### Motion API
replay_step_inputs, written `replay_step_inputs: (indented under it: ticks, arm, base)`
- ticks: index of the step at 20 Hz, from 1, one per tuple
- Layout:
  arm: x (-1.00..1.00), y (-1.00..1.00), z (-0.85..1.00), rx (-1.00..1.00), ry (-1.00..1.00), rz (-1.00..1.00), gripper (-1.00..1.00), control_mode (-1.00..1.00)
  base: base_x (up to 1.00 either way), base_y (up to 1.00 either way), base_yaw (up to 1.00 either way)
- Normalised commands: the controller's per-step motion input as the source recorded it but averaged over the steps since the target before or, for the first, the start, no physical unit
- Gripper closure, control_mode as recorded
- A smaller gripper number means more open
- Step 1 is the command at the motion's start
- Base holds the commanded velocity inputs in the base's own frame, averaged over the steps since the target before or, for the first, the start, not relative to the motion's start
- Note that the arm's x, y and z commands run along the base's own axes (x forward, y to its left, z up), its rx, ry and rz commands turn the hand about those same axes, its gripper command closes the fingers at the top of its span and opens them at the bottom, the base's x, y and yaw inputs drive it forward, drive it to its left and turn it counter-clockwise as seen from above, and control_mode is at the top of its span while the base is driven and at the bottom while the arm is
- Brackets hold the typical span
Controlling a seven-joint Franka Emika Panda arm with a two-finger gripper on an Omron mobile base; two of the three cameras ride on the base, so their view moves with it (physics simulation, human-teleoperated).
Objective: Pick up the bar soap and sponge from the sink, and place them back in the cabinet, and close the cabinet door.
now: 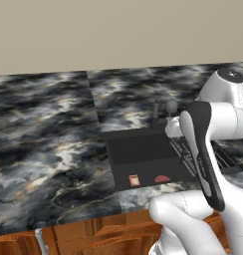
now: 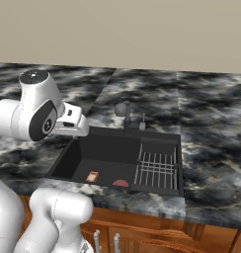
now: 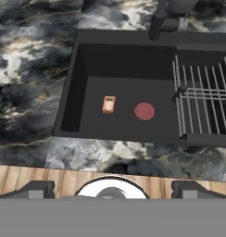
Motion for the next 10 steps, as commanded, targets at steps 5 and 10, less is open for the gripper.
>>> replay_step_inputs:
  ticks: [5,10]
  arm:
    - [0.33,0.17,-0.48,0.00,0.01,-0.01,-1.00,-1.00]
    - [0.35,0.20,-0.45,0.00,0.01,-0.03,-1.00,-1.00]
  base:
    - [0.00,0.00,0.00]
    - [0.00,0.00,0.00]
